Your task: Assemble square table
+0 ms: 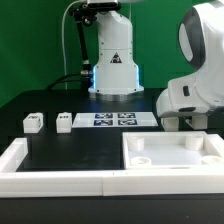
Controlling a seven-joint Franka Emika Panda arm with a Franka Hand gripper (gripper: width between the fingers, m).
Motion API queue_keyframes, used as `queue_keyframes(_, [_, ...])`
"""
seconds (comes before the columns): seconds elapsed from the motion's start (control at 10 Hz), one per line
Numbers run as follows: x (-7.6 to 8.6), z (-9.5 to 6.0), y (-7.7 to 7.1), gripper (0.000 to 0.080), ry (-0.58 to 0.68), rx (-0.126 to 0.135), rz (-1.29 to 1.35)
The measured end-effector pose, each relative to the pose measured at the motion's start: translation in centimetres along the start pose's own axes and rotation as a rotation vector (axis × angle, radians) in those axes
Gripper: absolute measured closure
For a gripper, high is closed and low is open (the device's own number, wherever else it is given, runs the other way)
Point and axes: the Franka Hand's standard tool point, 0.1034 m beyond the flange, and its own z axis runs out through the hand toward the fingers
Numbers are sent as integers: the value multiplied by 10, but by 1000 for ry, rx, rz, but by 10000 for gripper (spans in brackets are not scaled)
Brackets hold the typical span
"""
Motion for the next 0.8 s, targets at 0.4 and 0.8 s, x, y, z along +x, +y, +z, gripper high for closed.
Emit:
queue_keyframes(0.4, [-36, -47, 14, 511, 5, 12, 5])
queue_keyframes(0.8, [-12, -64, 17, 511, 184, 30, -36])
